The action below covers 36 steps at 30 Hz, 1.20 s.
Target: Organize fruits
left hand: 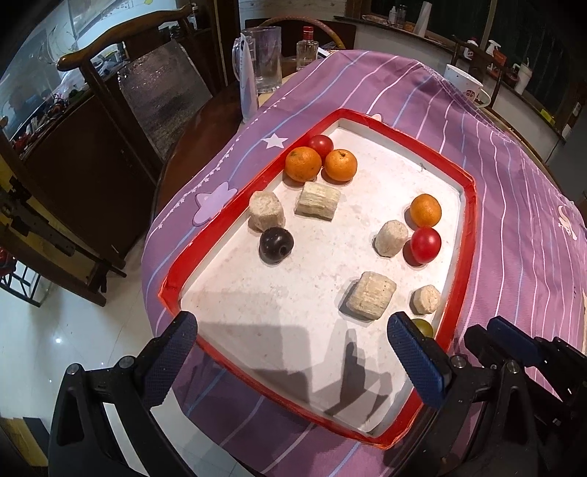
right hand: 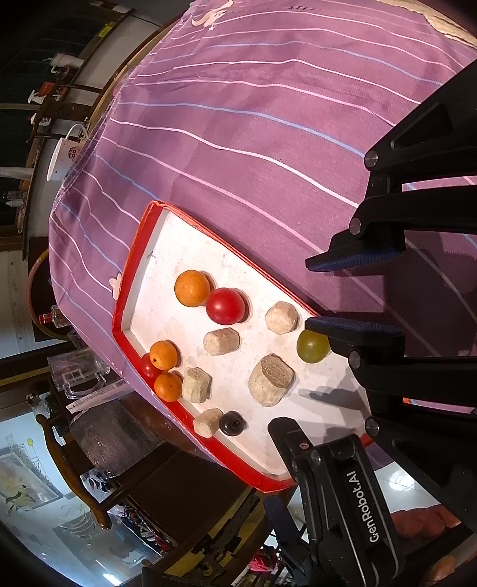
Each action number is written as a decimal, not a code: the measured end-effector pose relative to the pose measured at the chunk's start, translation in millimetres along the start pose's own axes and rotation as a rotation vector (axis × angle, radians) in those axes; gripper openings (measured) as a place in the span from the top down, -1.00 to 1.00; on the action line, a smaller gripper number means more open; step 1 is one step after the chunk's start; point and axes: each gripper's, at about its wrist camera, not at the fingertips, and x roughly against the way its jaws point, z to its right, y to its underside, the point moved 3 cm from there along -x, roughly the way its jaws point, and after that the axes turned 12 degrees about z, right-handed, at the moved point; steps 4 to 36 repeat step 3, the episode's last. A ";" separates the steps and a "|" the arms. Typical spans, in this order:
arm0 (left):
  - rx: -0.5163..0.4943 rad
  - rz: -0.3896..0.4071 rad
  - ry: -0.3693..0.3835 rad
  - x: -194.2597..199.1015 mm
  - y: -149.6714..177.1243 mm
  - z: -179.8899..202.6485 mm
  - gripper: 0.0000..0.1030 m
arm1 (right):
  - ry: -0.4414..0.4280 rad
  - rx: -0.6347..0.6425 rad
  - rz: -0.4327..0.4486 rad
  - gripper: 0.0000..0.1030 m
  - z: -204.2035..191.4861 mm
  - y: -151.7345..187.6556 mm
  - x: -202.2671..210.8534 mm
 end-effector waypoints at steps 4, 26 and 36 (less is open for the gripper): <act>-0.017 0.012 -0.020 4.6 0.0 3.4 -1.00 | -0.009 -0.004 0.005 0.45 1.4 1.0 2.3; -0.017 0.012 -0.020 4.6 0.0 3.4 -1.00 | -0.009 -0.004 0.005 0.45 1.4 1.0 2.3; -0.017 0.012 -0.020 4.6 0.0 3.4 -1.00 | -0.009 -0.004 0.005 0.45 1.4 1.0 2.3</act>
